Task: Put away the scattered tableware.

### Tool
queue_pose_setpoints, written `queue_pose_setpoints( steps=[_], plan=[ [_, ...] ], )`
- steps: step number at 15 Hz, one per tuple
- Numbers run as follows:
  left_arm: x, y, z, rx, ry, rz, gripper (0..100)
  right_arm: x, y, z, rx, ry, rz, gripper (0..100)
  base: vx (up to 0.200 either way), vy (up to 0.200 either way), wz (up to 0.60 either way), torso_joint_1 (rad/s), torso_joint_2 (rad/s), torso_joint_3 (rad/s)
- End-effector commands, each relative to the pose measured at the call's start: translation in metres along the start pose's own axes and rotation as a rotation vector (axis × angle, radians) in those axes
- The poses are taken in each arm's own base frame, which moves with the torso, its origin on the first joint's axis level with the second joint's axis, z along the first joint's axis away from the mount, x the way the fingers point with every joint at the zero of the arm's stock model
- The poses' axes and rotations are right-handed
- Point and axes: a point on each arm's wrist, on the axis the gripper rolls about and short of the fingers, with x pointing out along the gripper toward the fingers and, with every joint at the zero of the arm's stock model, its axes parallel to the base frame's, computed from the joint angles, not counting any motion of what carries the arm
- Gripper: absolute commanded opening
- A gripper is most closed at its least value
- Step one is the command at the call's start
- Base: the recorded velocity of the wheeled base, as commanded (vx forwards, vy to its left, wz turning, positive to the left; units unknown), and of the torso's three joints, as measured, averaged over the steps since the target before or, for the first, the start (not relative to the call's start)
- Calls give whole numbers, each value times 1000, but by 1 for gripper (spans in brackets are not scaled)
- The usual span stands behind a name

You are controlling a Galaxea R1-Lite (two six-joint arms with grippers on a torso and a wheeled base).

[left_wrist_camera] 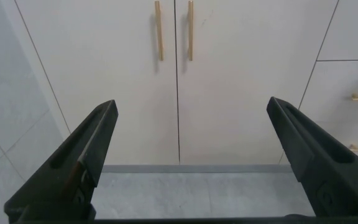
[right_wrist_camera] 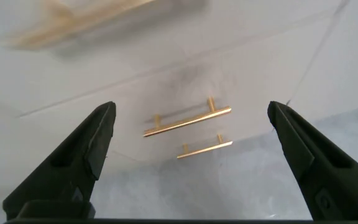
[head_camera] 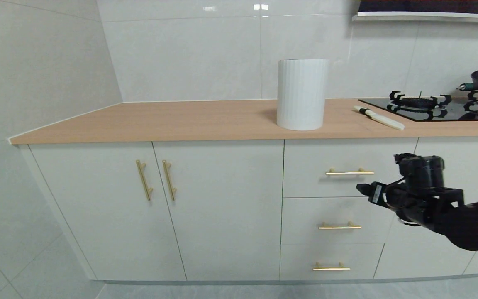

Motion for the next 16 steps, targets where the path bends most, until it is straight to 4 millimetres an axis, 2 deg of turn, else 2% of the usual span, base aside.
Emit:
queue_pose_setpoints(
  steps=[1, 2, 5, 6, 7, 8, 9, 10, 11, 12, 14, 15, 16],
  plan=[
    [0, 0, 0, 1, -1, -1, 100, -112, -19, 15, -40, -171, 30, 100, 0, 0, 0, 0, 0, 0],
    [0, 0, 0, 1, -1, 1, 100, -145, -33, 11, -72, -228, 9, 100, 0, 0, 0, 0, 0, 0],
    [0, 0, 0, 1, -1, -1, 100, -221, -73, -13, -159, -374, -22, 100, 0, 0, 0, 0, 0, 0],
    [0, 0, 0, 1, -1, 1, 100, -225, -76, -16, -160, -381, -34, 100, 0, 0, 0, 0, 0, 0],
    [0, 0, 0, 1, -1, -1, 100, -262, -100, -35, -180, -427, -124, 100, 0, 0, 0, 0, 0, 0],
    [0, 0, 0, 1, -1, -1, 100, -268, -103, -39, -185, -433, -134, 100, 0, 0, 0, 0, 0, 0],
    [0, 0, 0, 1, -1, -1, 100, -299, -119, -55, -231, -453, -185, 100, 0, 0, 0, 0, 0, 0],
    [0, 0, 0, 1, -1, -1, 100, -310, -124, -62, -240, -452, -216, 100, 0, 0, 0, 0, 0, 0],
    [0, 0, 0, 1, -1, 1, 100, -340, -132, -74, -240, -458, -283, 100, 0, 0, 0, 0, 0, 0],
    [0, 0, 0, 1, -1, -1, 100, -350, -134, -78, -235, -468, -290, 100, 0, 0, 0, 0, 0, 0],
    [0, 0, 0, 1, -1, 1, 100, -356, -135, -88, -216, -489, -326, 100, 0, 0, 0, 0, 0, 0],
    [0, 0, 0, 1, -1, -1, 100, -355, -136, -97, -225, -503, -309, 100, 0, 0, 0, 0, 0, 0],
    [0, 0, 0, -1, -1, -1, 100, -345, -137, -104, -231, -467, -301, 100, 0, 0, 0, 0, 0, 0]
  ],
)
